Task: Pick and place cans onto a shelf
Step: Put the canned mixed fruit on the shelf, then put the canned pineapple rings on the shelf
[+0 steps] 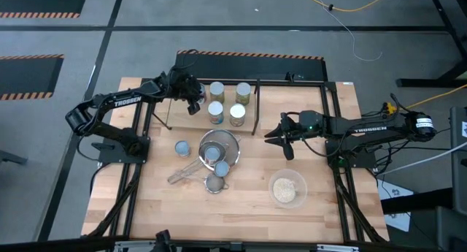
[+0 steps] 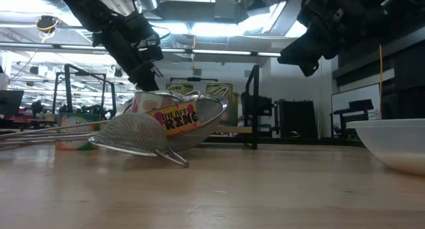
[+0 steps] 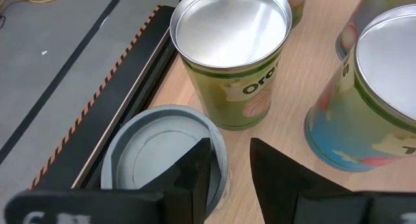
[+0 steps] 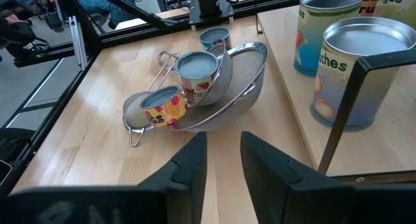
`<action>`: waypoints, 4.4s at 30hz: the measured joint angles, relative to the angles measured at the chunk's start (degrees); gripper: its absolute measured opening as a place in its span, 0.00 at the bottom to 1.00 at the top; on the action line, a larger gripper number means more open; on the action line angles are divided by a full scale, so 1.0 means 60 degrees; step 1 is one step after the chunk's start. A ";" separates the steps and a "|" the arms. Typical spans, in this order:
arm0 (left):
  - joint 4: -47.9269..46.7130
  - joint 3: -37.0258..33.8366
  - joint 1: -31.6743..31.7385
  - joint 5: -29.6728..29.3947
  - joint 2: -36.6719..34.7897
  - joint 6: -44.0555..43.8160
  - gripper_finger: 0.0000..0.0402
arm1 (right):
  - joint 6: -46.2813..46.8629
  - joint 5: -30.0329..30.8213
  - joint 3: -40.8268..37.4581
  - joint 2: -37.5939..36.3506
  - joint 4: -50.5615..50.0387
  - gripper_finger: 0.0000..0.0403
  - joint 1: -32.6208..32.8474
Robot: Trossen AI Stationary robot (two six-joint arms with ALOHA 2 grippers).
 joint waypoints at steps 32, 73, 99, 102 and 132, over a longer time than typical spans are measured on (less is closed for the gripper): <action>-0.0037 -0.0007 -0.3592 0.2424 -0.2940 -0.2868 0.25 | -0.0002 -0.0010 0.0000 0.0000 0.0000 0.24 -0.0002; 0.2534 0.0007 -1.2371 -0.6510 0.1970 -0.5077 0.25 | -0.0039 -0.0020 0.0000 0.0000 0.0000 0.24 -0.0003; 0.3096 0.0000 -1.2360 -0.7479 0.2776 -0.5073 0.25 | -0.0440 -0.0014 0.0000 0.0000 0.0000 0.24 -0.0001; 0.3092 0.0000 -1.2360 -0.7490 0.2776 -0.5073 0.25 | -0.0457 -0.0015 0.0000 0.0000 0.0000 0.24 -0.0003; 0.3660 0.0000 -1.2076 -0.7468 0.3508 -0.5092 0.25 | -0.0472 -0.0014 0.0000 0.0000 0.0007 0.24 0.0000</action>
